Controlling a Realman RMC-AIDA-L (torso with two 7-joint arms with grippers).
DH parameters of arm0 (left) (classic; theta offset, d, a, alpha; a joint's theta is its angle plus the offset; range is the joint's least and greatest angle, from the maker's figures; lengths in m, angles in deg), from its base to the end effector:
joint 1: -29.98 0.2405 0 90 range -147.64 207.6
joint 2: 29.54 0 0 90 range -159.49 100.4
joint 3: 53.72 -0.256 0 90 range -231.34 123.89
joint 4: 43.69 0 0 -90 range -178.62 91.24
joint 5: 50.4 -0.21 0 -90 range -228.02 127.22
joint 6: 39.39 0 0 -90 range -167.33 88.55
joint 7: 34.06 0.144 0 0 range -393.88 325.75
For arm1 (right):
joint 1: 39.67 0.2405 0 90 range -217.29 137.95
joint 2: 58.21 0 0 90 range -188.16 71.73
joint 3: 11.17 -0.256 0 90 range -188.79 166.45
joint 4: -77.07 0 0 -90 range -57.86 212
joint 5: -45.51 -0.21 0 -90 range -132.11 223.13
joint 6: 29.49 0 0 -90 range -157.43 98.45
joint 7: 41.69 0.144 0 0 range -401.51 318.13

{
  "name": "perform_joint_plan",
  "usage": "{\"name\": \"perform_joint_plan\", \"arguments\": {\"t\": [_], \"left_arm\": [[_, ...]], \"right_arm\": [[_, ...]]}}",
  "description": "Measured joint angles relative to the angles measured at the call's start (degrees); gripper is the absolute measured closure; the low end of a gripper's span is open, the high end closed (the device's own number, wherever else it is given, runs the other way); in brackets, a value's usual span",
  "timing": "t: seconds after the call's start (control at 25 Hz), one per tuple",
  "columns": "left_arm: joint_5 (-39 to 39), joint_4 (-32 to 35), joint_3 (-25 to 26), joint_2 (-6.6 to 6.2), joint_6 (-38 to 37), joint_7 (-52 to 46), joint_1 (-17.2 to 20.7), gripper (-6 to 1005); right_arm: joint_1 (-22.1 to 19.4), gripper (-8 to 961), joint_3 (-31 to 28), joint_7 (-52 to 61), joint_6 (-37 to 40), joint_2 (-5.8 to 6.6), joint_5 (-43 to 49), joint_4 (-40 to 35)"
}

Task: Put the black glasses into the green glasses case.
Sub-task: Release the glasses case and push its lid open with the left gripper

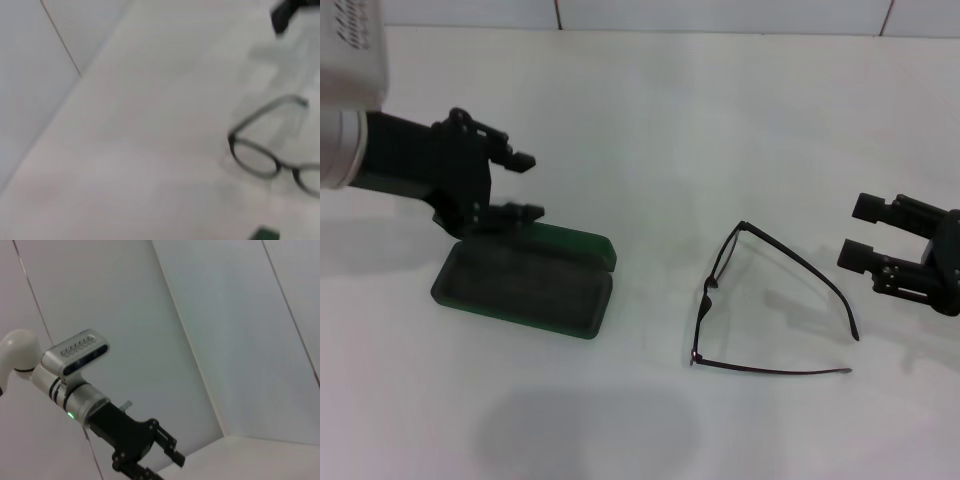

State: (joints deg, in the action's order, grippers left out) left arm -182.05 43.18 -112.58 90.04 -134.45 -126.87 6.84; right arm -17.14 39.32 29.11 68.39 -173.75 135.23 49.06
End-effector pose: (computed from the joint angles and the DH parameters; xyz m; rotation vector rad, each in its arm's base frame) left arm -0.2065 0.3271 0.0683 -2.7853 -0.0233 0.1355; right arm 0.2707 0.2857 0.0102 -2.6106 0.6086 1.1420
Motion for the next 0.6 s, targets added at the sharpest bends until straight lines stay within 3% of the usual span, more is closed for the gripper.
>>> {"name": "perform_joint_plan", "arguments": {"t": [0.6], "left_arm": [[-7.4,-5.8,-8.8,0.10,5.6,-1.0,-2.0,480]], "right_arm": [[1.0,189,0.0,-0.1,-0.1,-0.08,0.0,0.6]]}}
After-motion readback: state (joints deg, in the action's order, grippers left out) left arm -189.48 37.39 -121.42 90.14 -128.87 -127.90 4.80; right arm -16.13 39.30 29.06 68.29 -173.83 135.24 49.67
